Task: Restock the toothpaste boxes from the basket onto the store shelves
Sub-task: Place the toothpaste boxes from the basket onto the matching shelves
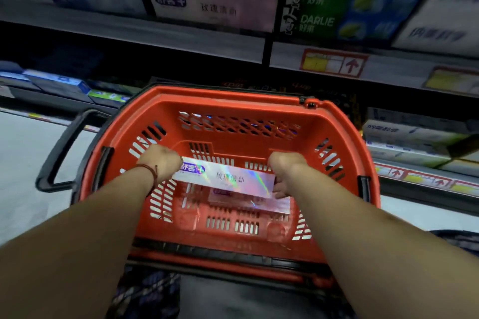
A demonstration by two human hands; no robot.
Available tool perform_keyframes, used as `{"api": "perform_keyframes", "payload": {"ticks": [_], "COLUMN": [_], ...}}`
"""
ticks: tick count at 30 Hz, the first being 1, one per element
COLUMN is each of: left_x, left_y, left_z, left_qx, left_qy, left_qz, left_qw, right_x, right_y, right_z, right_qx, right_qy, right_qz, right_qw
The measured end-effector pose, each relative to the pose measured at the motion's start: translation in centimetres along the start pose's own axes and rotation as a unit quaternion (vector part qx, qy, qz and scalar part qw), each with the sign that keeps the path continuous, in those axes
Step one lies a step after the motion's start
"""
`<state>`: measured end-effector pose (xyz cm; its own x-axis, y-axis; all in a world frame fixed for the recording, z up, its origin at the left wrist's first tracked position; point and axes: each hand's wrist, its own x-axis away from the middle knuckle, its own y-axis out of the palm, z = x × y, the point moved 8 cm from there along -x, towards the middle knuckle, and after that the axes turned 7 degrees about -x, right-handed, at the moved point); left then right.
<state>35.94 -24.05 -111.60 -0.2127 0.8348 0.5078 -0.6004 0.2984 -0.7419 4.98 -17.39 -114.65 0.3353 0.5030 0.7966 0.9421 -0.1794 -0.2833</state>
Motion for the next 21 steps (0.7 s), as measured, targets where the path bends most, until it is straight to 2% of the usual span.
{"api": "perform_keyframes", "payload": {"ticks": [6,9,13,18,21], "left_x": [3.9,4.8,6.2,6.8,6.7], "left_y": [-7.5,-11.3,-14.7,-15.4,-16.1], "left_z": [2.8,4.0,4.9,6.9,7.7], "left_qx": [0.160,0.175,0.290,0.376,0.375], "left_qy": [0.016,0.039,0.048,0.101,0.117], "left_qz": [0.037,0.128,0.223,0.199,0.213], "left_qw": [0.986,0.975,0.929,0.899,0.894], "right_x": [7.9,11.3,13.8,14.3,15.2], "right_y": [-2.5,-3.5,-4.4,-5.4,-5.7], "right_z": [-9.2,-13.3,-16.0,-16.4,-17.5], "right_qx": [-0.069,-0.098,-0.168,-0.255,-0.265], "right_qy": [-0.093,-0.149,-0.225,-0.247,-0.275], "right_qz": [-0.009,-0.017,-0.010,-0.009,0.010], "right_qw": [0.993,0.984,0.960,0.935,0.924]}}
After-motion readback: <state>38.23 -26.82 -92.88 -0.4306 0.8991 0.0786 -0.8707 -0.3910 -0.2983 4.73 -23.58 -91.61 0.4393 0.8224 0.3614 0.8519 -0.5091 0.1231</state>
